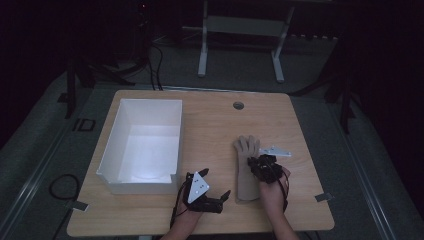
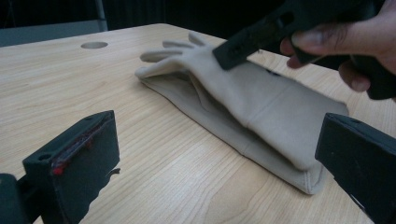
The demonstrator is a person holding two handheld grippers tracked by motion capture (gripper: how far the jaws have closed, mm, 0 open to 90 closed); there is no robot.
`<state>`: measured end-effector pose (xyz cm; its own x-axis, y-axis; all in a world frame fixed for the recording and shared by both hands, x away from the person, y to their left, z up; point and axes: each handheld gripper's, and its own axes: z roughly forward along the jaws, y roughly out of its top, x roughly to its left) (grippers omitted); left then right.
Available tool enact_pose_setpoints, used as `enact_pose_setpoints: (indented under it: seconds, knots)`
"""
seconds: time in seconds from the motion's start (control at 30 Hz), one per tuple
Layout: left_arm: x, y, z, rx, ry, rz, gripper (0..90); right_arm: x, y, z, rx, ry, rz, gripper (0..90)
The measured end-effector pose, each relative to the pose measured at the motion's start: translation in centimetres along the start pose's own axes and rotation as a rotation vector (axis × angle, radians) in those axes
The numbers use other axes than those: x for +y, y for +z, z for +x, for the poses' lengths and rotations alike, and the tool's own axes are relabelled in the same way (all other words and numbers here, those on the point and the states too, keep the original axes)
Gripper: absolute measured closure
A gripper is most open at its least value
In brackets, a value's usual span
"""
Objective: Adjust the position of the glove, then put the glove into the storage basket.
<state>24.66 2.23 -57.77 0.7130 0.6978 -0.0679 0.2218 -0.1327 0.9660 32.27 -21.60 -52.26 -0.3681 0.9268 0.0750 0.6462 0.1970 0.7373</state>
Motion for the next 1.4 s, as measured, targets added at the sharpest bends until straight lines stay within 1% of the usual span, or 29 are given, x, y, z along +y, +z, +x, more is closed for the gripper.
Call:
enact_pose_setpoints:
  seconds: [0.07,0.23,0.4,0.47,0.53,0.57,0.63,0.67,0.73,0.77,0.8,0.83,0.9,0.93,0.97,1.03,1.1,1.13,1.17,1.2,1.23,1.27,1.33,1.37,1.4]
  knots:
    - [0.0,0.0,0.0,-0.001,0.000,0.000,0.1,-0.3,0.3,0.0,-0.003,0.002,0.008,82.3]
    - [0.0,0.0,0.0,-0.001,0.001,0.001,0.1,-1.0,0.8,-0.1,0.013,0.014,0.019,80.5]
    - [0.0,0.0,0.1,-0.010,-0.004,0.001,0.1,-1.3,1.3,0.1,0.015,0.000,0.026,78.4]
    - [0.0,0.0,0.1,-0.015,-0.009,0.000,0.1,-1.4,1.3,0.1,0.028,0.003,0.028,74.9]
    - [0.0,0.1,0.1,-0.018,-0.017,0.001,0.1,-1.1,0.9,0.1,0.032,-0.010,0.019,67.8]
    - [0.0,0.1,0.2,-0.018,-0.030,-0.005,0.1,-0.8,0.6,0.1,0.041,-0.023,0.010,63.7]
    - [0.0,0.2,0.2,0.000,-0.044,-0.004,0.1,-0.3,0.0,0.0,0.043,-0.045,-0.016,56.6]
    - [0.1,0.3,0.2,0.017,-0.053,0.001,0.1,-0.1,-0.2,0.0,0.047,-0.050,-0.026,53.1]
    - [0.1,0.3,0.3,0.000,-0.064,-0.009,0.1,0.6,-0.6,-0.5,0.059,-0.067,-0.041,45.3]
    - [0.1,0.3,0.3,0.000,-0.064,-0.009,0.1,0.6,-0.6,-0.5,0.059,-0.067,-0.041,45.3]
    - [0.1,0.3,0.4,-0.015,-0.060,-0.013,0.1,0.9,-0.8,-0.8,0.062,-0.075,-0.045,42.1]
    - [0.1,0.3,0.4,-0.024,-0.057,-0.017,0.1,1.4,-0.9,-1.5,0.071,-0.080,-0.047,36.7]
    - [0.1,0.4,0.4,-0.023,-0.052,-0.004,0.1,1.8,-1.2,-2.5,0.107,-0.063,-0.060,27.8]
    - [0.1,0.5,0.4,-0.029,-0.052,-0.001,0.2,2.0,-1.3,-3.0,0.133,-0.064,-0.050,23.3]
    - [0.2,0.5,0.4,-0.029,-0.051,0.008,0.2,2.1,-1.3,-3.5,0.155,-0.063,-0.043,21.6]
    - [0.2,0.6,0.3,-0.024,-0.042,0.031,7.9,2.2,-1.4,-4.3,0.156,-0.065,-0.025,21.7]
    - [0.3,0.8,0.0,-0.007,-0.033,0.048,9.8,2.2,-1.6,-5.1,0.145,-0.071,-0.021,19.8]
    - [0.3,0.8,-0.1,-0.007,-0.035,0.053,9.8,2.2,-1.7,-5.4,0.162,-0.063,-0.024,19.0]
    - [0.3,0.8,-0.2,-0.017,-0.043,0.056,9.8,2.2,-1.8,-5.8,0.181,-0.055,-0.032,18.1]
    - [0.3,0.8,-0.3,-0.023,-0.044,0.070,9.7,2.2,-1.9,-6.2,0.189,-0.069,-0.046,18.0]
    - [0.4,0.9,-0.4,-0.038,-0.050,0.090,9.6,2.1,-2.0,-6.5,0.184,-0.098,-0.056,17.4]
    - [0.4,1.1,-0.5,-0.066,-0.057,0.105,8.7,2.1,-2.1,-6.8,0.173,-0.121,-0.060,17.2]
    - [0.6,1.2,-0.8,-0.092,-0.047,0.121,7.4,2.0,-2.4,-7.5,0.180,-0.157,-0.071,15.6]
    - [0.8,1.3,-0.9,-0.104,-0.039,0.124,7.4,1.9,-2.6,-7.9,0.182,-0.162,-0.069,15.7]
    - [1.0,1.4,-1.1,-0.106,-0.027,0.133,7.4,1.9,-2.8,-8.3,0.194,-0.168,-0.067,15.3]
